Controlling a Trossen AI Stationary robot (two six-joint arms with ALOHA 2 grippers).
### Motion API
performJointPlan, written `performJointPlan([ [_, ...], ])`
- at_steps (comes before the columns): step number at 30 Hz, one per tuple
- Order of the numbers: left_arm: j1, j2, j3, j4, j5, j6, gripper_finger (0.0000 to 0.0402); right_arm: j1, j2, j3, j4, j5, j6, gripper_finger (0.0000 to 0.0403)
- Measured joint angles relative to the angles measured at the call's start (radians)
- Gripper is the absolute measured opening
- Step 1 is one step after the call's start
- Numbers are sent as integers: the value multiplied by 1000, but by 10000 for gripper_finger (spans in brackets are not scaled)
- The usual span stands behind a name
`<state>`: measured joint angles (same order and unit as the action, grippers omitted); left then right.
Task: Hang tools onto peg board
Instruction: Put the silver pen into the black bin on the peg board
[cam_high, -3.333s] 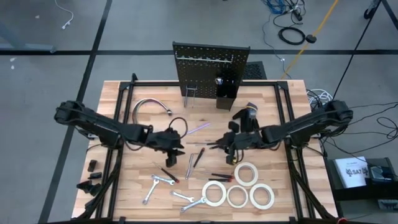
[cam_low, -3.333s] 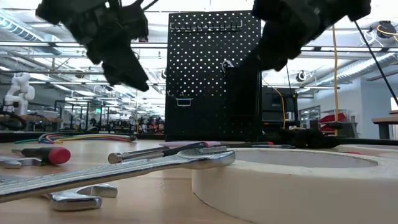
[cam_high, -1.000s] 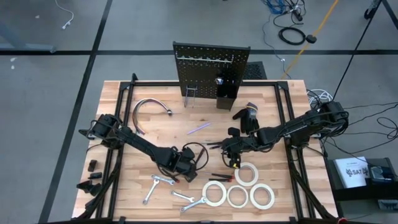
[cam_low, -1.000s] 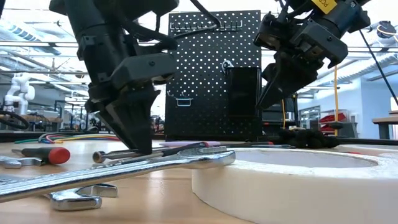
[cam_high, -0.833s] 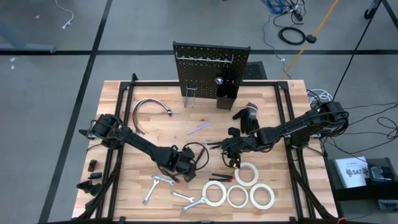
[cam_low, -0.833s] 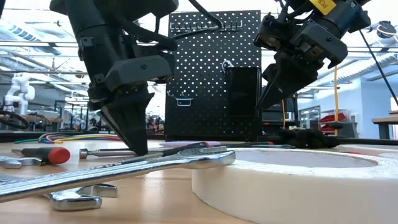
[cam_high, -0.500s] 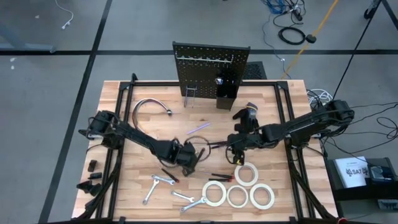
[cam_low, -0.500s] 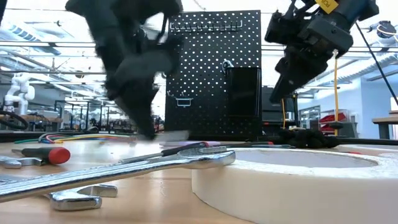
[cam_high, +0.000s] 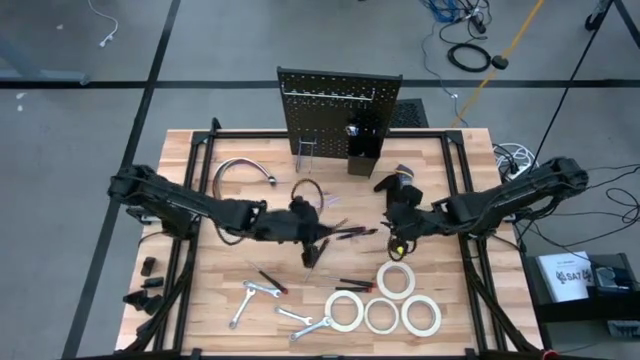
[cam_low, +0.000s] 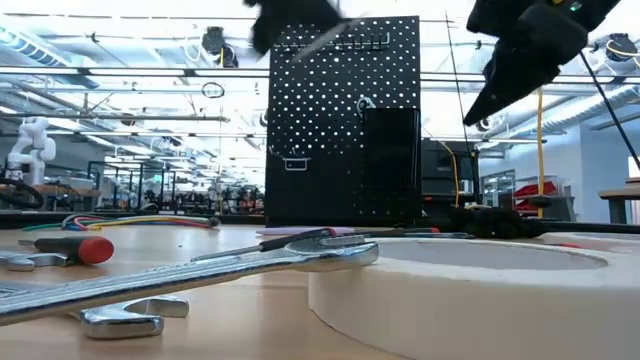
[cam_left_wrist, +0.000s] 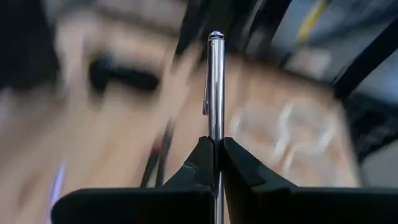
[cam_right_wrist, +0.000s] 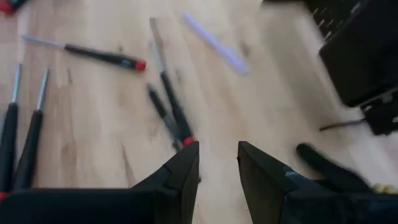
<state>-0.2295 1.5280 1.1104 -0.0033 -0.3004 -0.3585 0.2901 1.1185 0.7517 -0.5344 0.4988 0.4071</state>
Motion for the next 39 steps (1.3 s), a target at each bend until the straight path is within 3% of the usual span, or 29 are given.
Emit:
performJointPlan([
  [6, 44, 49, -1, 382, -55, 258, 7, 34, -71, -56, 58, 269, -5, 105],
  [10, 113, 99, 1, 605, -58, 357, 7, 40, -108, -90, 68, 340, 5, 105],
  [16, 235, 192, 0, 798, -54, 434, 7, 39, -135, -130, 81, 406, 15, 105],
  [27, 350, 308, 2, 999, -3, 518, 7, 39, -135, -138, 82, 416, 19, 105],
  [39, 405, 390, 110, 997, 1, 613, 7, 39, -135, -138, 92, 412, 25, 105],
])
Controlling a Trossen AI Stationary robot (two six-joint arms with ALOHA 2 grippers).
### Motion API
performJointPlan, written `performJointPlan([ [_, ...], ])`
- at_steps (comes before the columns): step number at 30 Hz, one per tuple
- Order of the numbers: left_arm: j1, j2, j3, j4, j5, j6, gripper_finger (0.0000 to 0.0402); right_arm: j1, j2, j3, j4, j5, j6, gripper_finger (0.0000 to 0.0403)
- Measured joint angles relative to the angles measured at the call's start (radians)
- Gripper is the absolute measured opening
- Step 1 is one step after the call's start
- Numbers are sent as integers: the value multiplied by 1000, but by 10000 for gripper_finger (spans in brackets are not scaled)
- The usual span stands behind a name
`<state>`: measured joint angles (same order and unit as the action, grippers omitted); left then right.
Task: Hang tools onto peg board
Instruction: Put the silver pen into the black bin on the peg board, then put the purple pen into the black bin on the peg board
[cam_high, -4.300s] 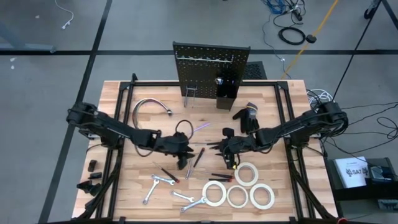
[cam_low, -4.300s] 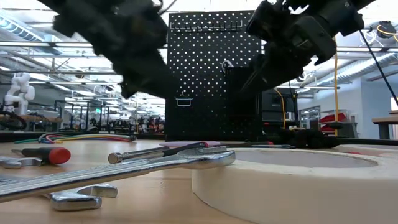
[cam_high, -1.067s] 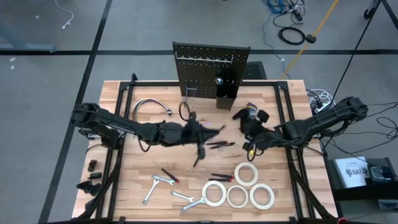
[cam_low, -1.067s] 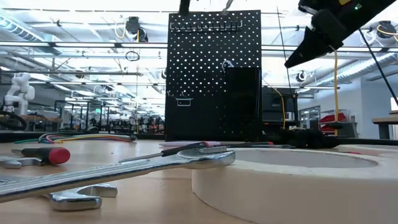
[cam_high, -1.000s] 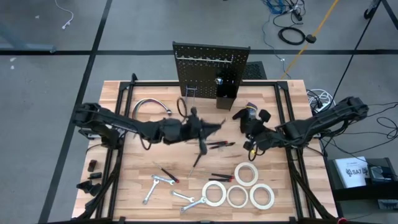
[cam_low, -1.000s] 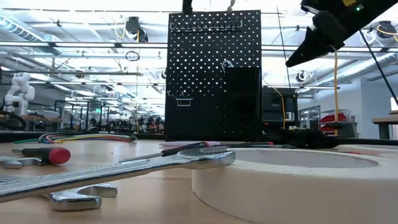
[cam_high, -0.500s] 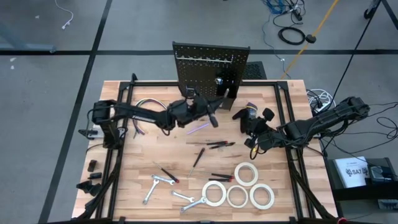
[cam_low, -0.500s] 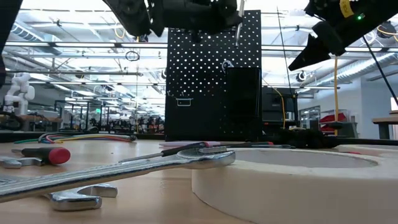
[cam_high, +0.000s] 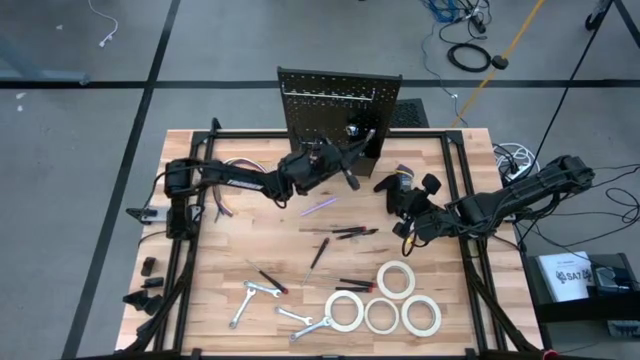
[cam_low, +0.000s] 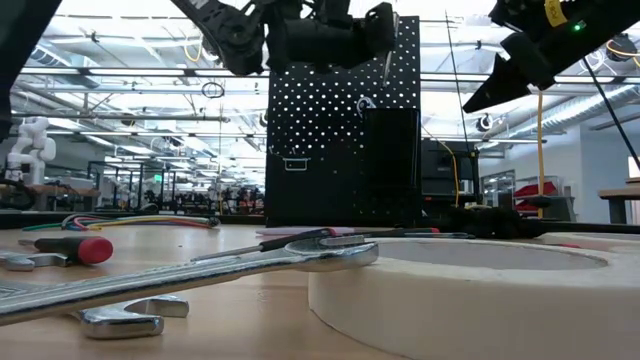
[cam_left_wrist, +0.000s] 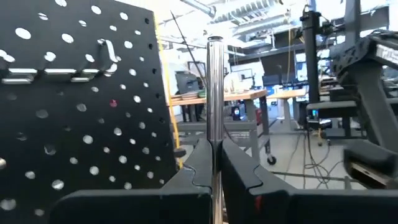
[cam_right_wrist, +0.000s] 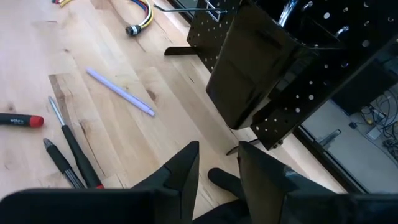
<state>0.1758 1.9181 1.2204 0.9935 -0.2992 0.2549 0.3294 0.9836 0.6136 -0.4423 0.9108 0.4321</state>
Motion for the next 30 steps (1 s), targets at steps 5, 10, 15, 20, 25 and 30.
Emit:
performJointPlan([
  [5, 32, 9, 35, -73, -2, 38, 7, 0, 0, 0, 1, -3, 2, 105],
  [10, 50, 9, 40, -124, -3, 14, 7, 0, 0, 0, 1, -26, 1, 105],
  [15, 56, 9, 40, -182, -2, -50, 10, 0, 0, 0, 1, -27, 1, 105],
  [20, 70, 9, 40, -194, -16, -65, 47, 0, 0, 0, 4, -27, 1, 105],
  [25, 78, 9, 40, -195, -18, -75, 96, 0, 0, 0, 5, -56, -2, 105],
  [30, 84, 9, 40, -205, -32, -160, 138, 0, 0, 0, 5, -58, -2, 105],
])
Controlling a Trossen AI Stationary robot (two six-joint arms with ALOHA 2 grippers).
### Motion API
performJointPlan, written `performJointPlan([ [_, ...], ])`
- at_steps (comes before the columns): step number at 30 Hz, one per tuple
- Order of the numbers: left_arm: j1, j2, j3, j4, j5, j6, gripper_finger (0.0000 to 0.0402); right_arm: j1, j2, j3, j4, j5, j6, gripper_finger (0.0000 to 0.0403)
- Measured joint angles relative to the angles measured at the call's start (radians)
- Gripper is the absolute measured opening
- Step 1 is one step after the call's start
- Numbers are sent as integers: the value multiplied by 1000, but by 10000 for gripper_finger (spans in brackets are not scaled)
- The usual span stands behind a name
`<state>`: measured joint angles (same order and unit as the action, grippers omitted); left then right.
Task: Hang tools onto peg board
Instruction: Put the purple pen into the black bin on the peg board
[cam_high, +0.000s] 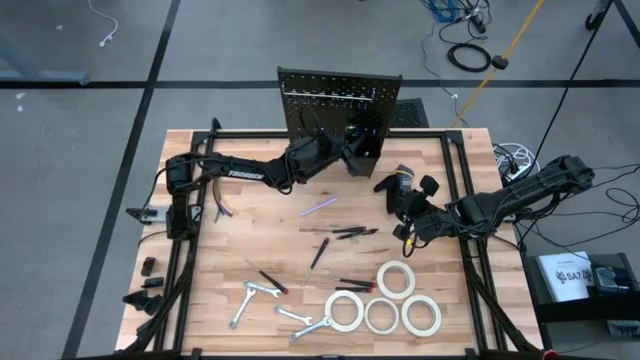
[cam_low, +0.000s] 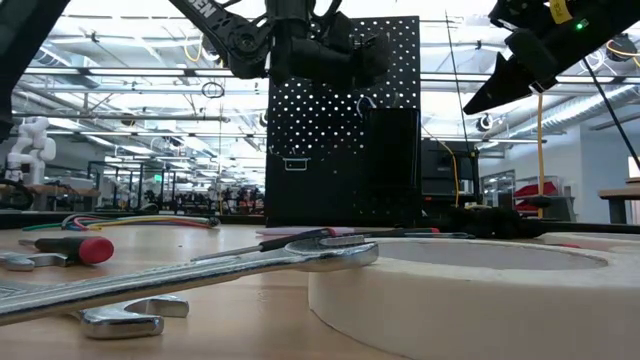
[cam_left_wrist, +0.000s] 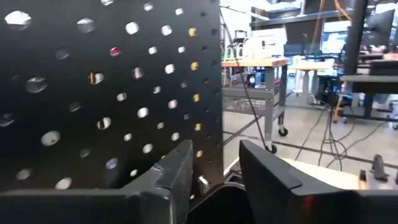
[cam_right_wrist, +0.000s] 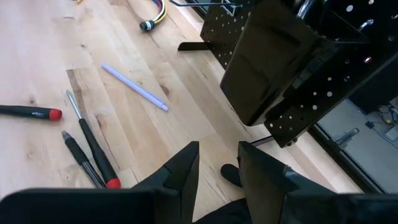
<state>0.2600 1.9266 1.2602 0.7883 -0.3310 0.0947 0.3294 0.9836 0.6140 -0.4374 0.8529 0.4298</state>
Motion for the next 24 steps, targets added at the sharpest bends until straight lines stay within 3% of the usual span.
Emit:
performJointPlan([
  [3, -4, -17, -1, -35, -22, -11, 147, 0, 0, 0, -1, -24, -4, 105],
  [7, -39, -75, -1, -66, 34, 52, 148, 0, 0, 0, -1, -33, -4, 105],
  [11, -94, -154, -1, -214, 41, 124, 148, 0, 0, 0, -1, -82, -7, 105],
  [14, -150, -239, 0, -430, 55, 147, 149, 0, 0, 0, -1, -152, -7, 105],
  [17, -212, -318, 1, -752, 111, 137, 148, 0, 0, 0, 5, -204, -7, 105],
  [20, -267, -364, -2, -1061, 119, 43, 148, 0, 0, 0, 27, -226, 1, 105],
  [24, -334, -392, -32, -1270, 115, -122, 148, 0, 8, 0, 80, -231, -3, 105],
])
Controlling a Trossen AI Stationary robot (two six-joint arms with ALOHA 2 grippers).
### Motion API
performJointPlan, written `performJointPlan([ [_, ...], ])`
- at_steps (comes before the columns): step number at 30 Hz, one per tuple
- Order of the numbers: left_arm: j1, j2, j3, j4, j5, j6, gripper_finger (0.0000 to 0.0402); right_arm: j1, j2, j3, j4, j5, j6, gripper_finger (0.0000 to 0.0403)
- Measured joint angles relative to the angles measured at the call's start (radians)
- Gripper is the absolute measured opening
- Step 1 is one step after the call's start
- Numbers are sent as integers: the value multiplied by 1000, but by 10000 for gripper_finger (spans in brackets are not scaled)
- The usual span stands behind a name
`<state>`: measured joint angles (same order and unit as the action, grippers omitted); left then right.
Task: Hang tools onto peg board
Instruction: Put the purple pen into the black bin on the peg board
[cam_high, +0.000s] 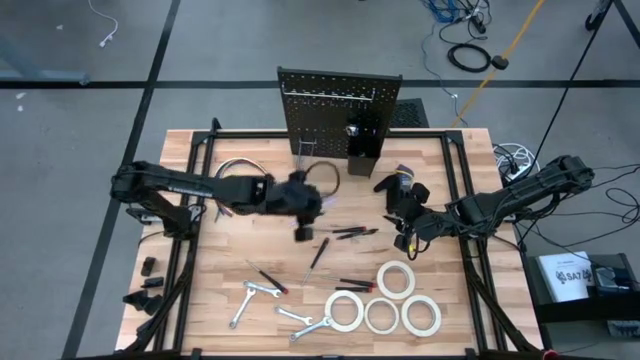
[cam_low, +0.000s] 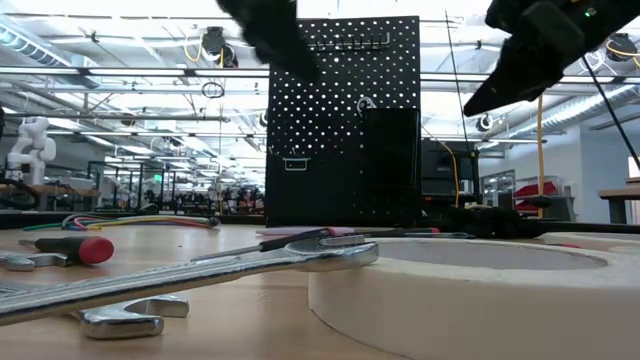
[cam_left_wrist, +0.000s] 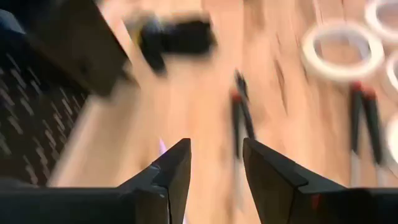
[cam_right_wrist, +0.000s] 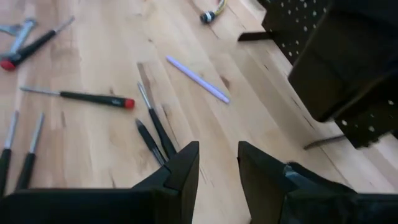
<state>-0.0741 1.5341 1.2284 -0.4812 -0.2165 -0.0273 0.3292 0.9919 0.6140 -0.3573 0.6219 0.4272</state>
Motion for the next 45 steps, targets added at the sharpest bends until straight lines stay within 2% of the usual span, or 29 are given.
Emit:
performJointPlan([
  [3, -37, 6, -44, -59, -75, -88, 148, 0, 16, 0, 34, 0, -14, 105],
  [6, -34, 8, -123, 28, -119, -96, 148, 0, 34, 0, 50, 1, -29, 105],
  [12, 71, 9, -309, 349, -34, -124, 148, -2, 65, 0, 63, 1, -53, 105],
  [16, 146, 9, -378, 453, 12, -124, 148, -2, 67, 0, 77, 1, -62, 105],
  [22, 184, 111, -387, 522, 78, -102, 148, -2, 72, 1, 105, 4, -88, 105],
  [28, 212, 210, -387, 602, 85, -95, 148, -2, 76, 0, 100, 2, -99, 105],
  [41, 227, 337, -382, 614, 148, -154, 147, -2, 76, 0, 98, 2, -99, 105],
  [45, 217, 346, -380, 598, 139, -176, 117, -2, 76, 0, 99, 5, -99, 105],
])
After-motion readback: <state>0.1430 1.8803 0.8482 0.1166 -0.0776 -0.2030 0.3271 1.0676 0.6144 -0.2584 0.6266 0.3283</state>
